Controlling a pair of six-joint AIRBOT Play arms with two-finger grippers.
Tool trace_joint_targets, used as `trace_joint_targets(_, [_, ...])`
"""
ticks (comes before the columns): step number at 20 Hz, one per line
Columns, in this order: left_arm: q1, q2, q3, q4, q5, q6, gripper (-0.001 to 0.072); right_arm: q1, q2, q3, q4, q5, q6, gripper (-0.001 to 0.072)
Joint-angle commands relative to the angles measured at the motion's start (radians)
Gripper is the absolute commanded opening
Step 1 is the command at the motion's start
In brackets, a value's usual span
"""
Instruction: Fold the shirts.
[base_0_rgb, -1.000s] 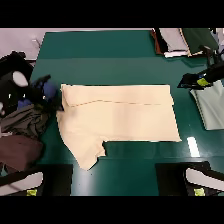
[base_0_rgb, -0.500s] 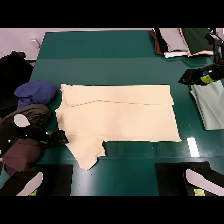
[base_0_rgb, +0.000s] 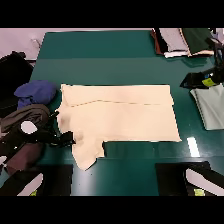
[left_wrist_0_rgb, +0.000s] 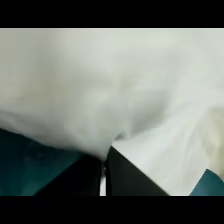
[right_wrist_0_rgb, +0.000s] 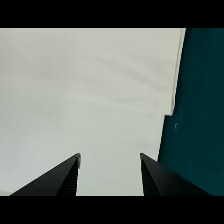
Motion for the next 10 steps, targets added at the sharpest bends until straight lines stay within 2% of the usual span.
trace_joint_targets(1, [-0.021, 0.003, 0.051, -0.006, -0.044, 0.008, 0.0026, -0.099, 0.059, -0.154, -0.011, 0.037, -0.014, 0.0432])
trace_joint_targets(3, [-0.021, 0.003, 0.101, 0.018, -0.072, 0.014, 0.0026, -0.213, 0.110, -0.322, -0.010, 0.057, -0.053, 0.0449])
trace_joint_targets(5, [-0.021, 0.003, 0.135, 0.018, -0.080, 0.027, 0.0026, -0.343, 0.141, -0.497, -0.006, 0.074, -0.070, 0.0559])
trace_joint_targets(7, [-0.021, 0.003, 0.146, 0.018, -0.078, 0.027, 0.0026, -0.443, 0.143, -0.653, 0.005, 0.052, -0.069, 0.0555])
trace_joint_targets(10, [-0.021, 0.003, 0.146, 0.024, -0.078, 0.033, 0.0026, -0.486, 0.100, -0.797, 0.056, 0.011, -0.070, 0.0552])
